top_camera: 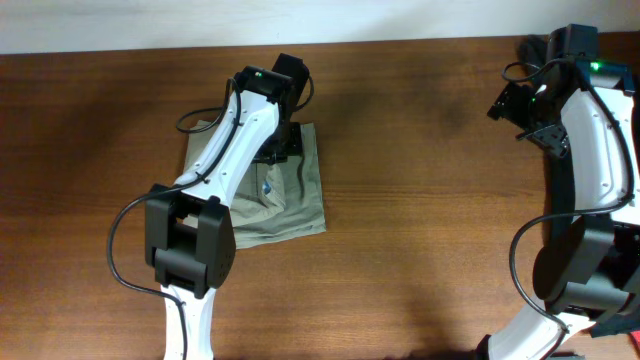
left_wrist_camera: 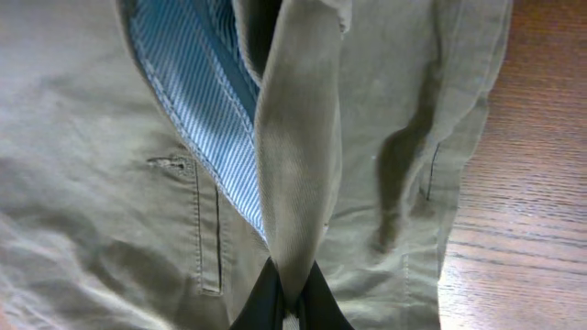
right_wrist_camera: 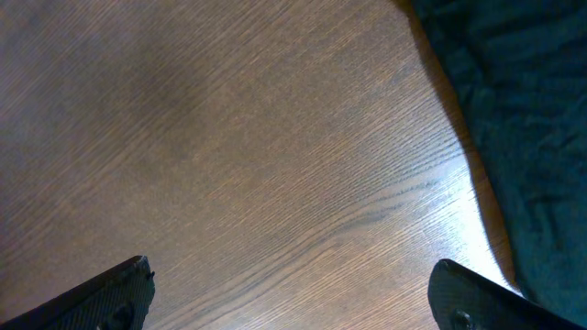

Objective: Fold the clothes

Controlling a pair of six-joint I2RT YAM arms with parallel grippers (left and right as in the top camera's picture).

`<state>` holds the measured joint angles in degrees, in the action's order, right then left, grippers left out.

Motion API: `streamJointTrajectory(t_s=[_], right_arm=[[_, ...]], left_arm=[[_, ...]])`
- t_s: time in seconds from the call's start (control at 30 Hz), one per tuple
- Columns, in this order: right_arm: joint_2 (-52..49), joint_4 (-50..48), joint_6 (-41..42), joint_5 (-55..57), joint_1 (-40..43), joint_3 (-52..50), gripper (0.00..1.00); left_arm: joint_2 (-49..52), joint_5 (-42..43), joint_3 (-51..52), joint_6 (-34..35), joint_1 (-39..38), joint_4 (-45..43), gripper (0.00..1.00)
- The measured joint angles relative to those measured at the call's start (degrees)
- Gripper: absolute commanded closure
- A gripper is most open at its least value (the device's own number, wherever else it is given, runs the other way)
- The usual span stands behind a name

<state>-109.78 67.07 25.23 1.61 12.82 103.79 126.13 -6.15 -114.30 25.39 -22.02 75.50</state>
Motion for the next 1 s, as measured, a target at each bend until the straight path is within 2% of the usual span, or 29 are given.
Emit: streamJointTrajectory(t_s=[0.03, 0.07, 0.1, 0.47, 0.5, 0.57, 0.6, 0.63, 0.67, 0.73, 1.0], right_arm=[[0.0, 0.0, 0.0, 0.0, 0.0, 0.0, 0.01], [0.0, 0.0, 0.0, 0.0, 0.0, 0.0, 0.01], [0.0, 0.0, 0.02, 0.0, 0.0, 0.0, 0.01], [0.0, 0.02, 0.0, 0.0, 0.0, 0.0, 0.01], [0.0, 0.0, 0.02, 0.0, 0.0, 0.0, 0.01], [0.0, 0.0, 0.04, 0.0, 0.0, 0.0, 0.01], [0.0, 0.02, -0.02, 0.0, 0.0, 0.0, 0.01], [0.0, 0.02, 0.04, 0.0, 0.0, 0.0, 0.01], [0.0, 0.02, 0.02, 0.0, 0.0, 0.0, 0.01], [0.0, 0.02, 0.0, 0.0, 0.0, 0.0, 0.01], [0.0, 0.04, 0.0, 0.0, 0.0, 0.0, 0.01]], left_arm=[[0.0, 0.26, 0.02, 0.13, 0.0, -0.09, 0.69], [0.0, 0.28, 0.04, 0.0, 0.0, -0.13, 0.51], [0.0, 0.42, 0.07, 0.39, 0.0, -0.15, 0.44], [0.02, 0.44, -2.03, -0.79, 0.09, 1.77, 0.43], [0.02, 0.46, -3.58, -1.09, 0.17, 2.89, 0.45], [0.02, 0.46, -6.14, -1.79, 0.5, 4.33, 0.61], [0.02, 0.46, -8.46, -1.86, 1.09, 5.51, 0.72], [0.02, 0.55, -9.57, -1.99, 1.62, 6.1, 0.89], [0.02, 0.66, -10.16, -2.43, 2.4, 6.43, 0.95], [0.02, 0.9, -10.19, -2.64, 3.17, 5.75, 0.98], [4.02, 6.32, -8.5, -2.91, 2.51, -4.55, 0.99]])
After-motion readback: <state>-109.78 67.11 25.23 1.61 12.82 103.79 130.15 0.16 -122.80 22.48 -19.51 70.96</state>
